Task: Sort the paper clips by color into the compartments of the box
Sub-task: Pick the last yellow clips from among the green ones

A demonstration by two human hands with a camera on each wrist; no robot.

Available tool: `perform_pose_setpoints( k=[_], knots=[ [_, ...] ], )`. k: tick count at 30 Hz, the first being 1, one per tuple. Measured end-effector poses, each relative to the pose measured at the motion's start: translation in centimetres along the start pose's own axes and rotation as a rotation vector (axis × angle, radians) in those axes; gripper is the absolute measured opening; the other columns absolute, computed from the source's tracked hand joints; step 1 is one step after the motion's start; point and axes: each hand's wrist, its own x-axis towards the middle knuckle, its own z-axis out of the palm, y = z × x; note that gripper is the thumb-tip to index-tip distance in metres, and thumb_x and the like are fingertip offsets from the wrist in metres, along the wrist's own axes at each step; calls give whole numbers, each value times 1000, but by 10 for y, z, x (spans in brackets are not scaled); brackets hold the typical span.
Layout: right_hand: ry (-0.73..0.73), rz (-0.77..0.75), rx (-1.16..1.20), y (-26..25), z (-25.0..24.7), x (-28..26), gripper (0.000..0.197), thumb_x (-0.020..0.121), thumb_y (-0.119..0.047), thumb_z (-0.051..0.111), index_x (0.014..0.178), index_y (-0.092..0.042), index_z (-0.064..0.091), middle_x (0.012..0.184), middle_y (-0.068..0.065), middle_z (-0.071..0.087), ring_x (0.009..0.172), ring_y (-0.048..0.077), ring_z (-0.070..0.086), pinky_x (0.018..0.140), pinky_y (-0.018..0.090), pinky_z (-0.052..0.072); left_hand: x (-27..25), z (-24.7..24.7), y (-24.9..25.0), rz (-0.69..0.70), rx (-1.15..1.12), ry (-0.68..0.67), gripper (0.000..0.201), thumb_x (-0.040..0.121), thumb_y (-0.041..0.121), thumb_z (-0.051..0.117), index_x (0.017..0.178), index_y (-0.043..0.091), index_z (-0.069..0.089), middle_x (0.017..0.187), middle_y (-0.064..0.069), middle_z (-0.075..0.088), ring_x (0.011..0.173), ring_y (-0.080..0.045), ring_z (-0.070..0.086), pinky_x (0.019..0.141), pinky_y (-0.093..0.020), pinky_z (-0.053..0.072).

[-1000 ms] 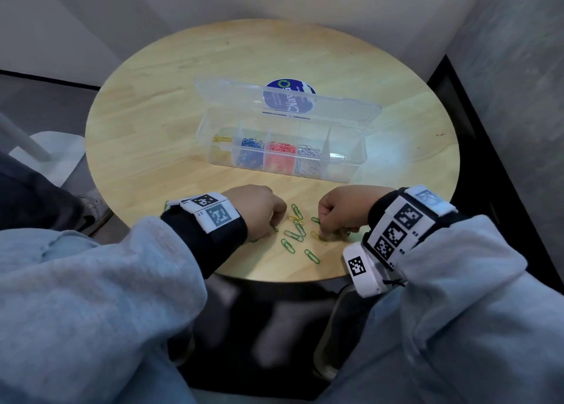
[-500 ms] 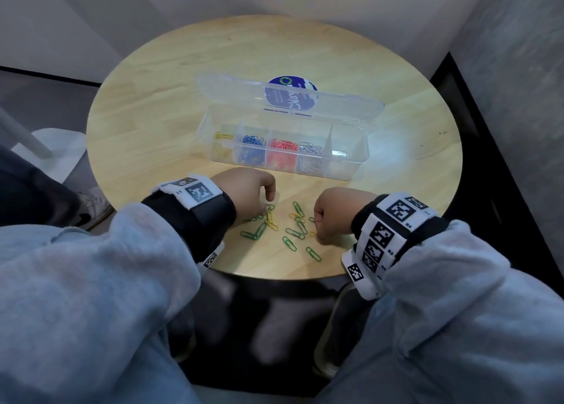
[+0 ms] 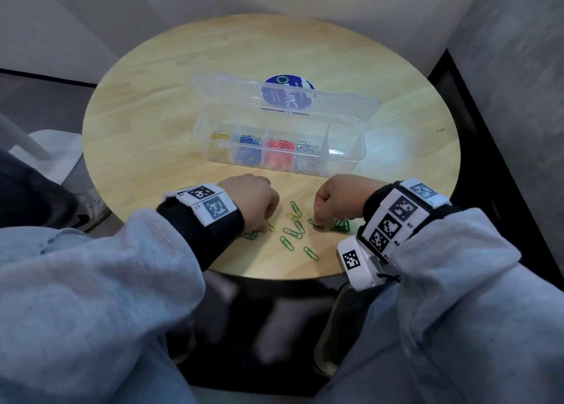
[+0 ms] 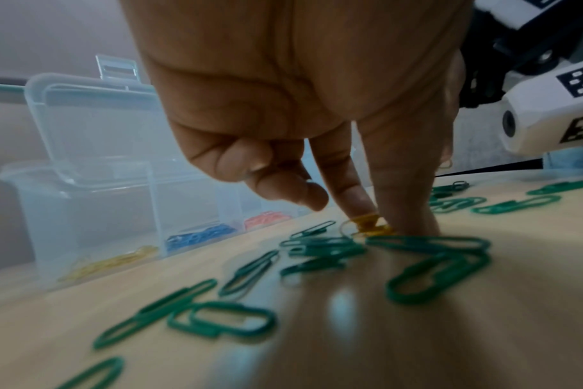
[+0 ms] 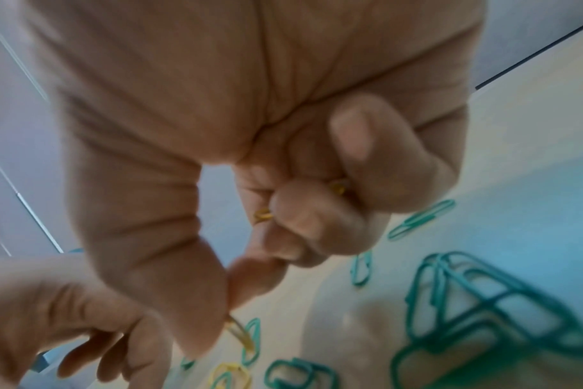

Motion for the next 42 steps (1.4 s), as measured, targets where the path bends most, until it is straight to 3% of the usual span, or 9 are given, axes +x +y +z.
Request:
perform_pose_setpoints(
  k=[5,8,13,20,24,31,33,37,42],
  knots=[
    [13,-3,8,-3,2,1,10,77,-21,69,69,-18,63,65,-6,57,66,9,50,67,23,44,3,3,3,15,-16,-34,18,84,28,67,99,19,65,111,0,59,101,-21,55,69,-26,33],
    [-14,3,27,-5,3,0,16,76,-17,69,63,-18,60,65,-5,59,67,11,52,69,25,46,4,4,4,-1,-46,-62,6,84,24,64,87,23,59,105,0,58,93,-20,53,68,-26,33],
    [2,-2,68,-6,0,2,11,76,-14,64,66,-16,58,63,-3,58,59,11,50,64,25,45,5,6,4,-5,-73,-80,15,83,19,61,75,26,51,93,5,51,85,-18,50,67,-26,35],
    [-1,-26,603,2,-11,9,25,83,8,56,68,-10,49,59,5,57,45,9,51,43,16,45,4,3,10,88,-24,-29,16,83,8,57,76,20,51,92,0,54,82,-19,48,64,-26,35],
    [-32,28,820,3,-9,12,20,92,4,43,81,-8,55,67,6,47,52,13,44,38,15,41,3,2,12,37,-41,-39,14,84,7,57,81,19,51,76,3,49,81,-19,47,53,-26,32],
    [-107,94,903,-2,-8,11,22,94,-5,38,77,-8,51,66,3,42,53,11,42,39,14,38,4,3,15,-53,-101,-76,27,86,11,60,112,18,56,113,-2,61,103,-23,57,70,-25,37],
    [-81,93,791,-2,-5,12,19,94,-15,50,75,-11,49,66,3,45,53,12,43,41,16,38,4,1,16,-58,-94,-91,27,87,10,59,112,17,60,113,-2,62,101,-23,58,70,-25,37],
    [7,-28,132,-6,1,12,20,82,-31,69,74,-18,55,64,-5,52,58,11,46,57,21,40,4,1,17,-46,-68,-101,22,87,9,55,106,16,66,95,0,58,84,-20,50,68,-25,36],
    [67,-89,-34,-19,7,15,12,77,-23,72,83,-24,63,68,-11,46,62,6,43,55,24,33,-4,0,6,-24,-193,-41,12,83,15,59,77,25,56,77,8,54,78,-16,52,58,-24,36]
  ],
)
